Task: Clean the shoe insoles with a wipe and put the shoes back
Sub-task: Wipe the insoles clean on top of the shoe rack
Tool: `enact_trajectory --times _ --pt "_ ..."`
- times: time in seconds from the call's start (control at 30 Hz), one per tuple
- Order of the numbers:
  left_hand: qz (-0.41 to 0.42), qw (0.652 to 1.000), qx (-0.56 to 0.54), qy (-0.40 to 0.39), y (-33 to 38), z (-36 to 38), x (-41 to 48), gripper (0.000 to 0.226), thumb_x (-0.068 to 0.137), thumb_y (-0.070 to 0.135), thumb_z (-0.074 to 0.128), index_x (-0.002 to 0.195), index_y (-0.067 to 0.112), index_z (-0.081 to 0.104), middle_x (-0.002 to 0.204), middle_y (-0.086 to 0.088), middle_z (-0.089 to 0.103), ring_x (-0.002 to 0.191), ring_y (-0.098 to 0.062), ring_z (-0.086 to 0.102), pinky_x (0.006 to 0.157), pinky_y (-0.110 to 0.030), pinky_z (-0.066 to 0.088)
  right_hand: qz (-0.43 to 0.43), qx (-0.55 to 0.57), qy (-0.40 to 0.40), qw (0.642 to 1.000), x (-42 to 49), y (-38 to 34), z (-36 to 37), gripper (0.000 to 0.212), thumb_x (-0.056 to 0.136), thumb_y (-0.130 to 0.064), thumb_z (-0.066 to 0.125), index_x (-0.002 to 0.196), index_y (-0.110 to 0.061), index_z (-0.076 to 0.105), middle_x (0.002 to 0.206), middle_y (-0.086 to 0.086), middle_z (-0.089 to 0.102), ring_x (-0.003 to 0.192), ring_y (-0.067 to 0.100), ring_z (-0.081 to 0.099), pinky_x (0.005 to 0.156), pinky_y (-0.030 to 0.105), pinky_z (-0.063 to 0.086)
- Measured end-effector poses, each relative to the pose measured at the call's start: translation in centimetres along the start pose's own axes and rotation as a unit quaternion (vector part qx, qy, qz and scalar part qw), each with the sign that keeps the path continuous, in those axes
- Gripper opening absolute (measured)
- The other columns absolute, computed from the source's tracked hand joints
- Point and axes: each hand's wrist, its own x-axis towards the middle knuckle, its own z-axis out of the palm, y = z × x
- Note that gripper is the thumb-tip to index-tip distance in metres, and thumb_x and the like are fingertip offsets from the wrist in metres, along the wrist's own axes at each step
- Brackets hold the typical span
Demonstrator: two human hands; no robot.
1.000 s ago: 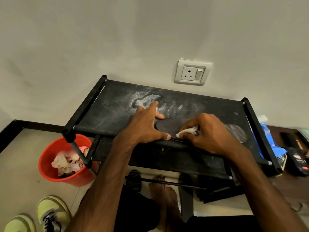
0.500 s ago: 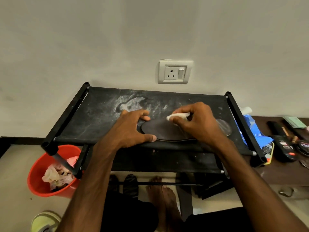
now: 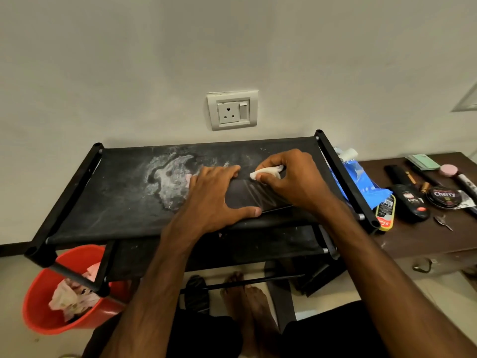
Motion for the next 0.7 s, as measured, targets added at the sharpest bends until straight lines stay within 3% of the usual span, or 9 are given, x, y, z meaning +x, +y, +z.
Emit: enact_trajectory --times 0.37,0.6,0.7 --pt "0.001 1.000 0.010 -0.001 -2.6 -1.4 -0.9 0.090 0.064 0.082 0.068 0.140 0.036 0.051 0.141 0.013 0.051 0.129 -0.012 0.041 0.109 -0.036 0.025 -0.020 0.010 -0.036 0.999 -0.2 -0.3 0.4 0.009 0.088 -0.030 0.079 0.097 -0.030 0.082 0.092 -0.011 0.078 0.087 0.006 0.071 0.082 0.039 0.061" --pt "-0.010 0.999 -0.013 -0.036 -3.0 -2.5 -1.1 0.090 0.065 0.074 0.075 0.141 0.031 0.053 0.145 0.006 0.050 0.135 -0.016 0.039 0.116 -0.040 0.026 -0.045 0.008 -0.033 0.998 -0.4 -0.6 0.6 0.008 0.087 -0.027 0.081 0.095 -0.030 0.082 0.085 -0.014 0.076 0.078 -0.001 0.069 0.070 0.022 0.055" --pt "-0.013 0.999 -0.012 -0.048 -2.9 -2.6 -1.1 0.091 0.067 0.072 0.076 0.143 0.029 0.052 0.145 0.005 0.050 0.134 -0.016 0.039 0.116 -0.039 0.028 -0.053 0.000 -0.050 0.997 -0.8 -1.1 0.6 0.009 0.086 -0.031 0.082 0.094 -0.032 0.082 0.085 -0.015 0.077 0.078 -0.001 0.069 0.069 0.023 0.057"
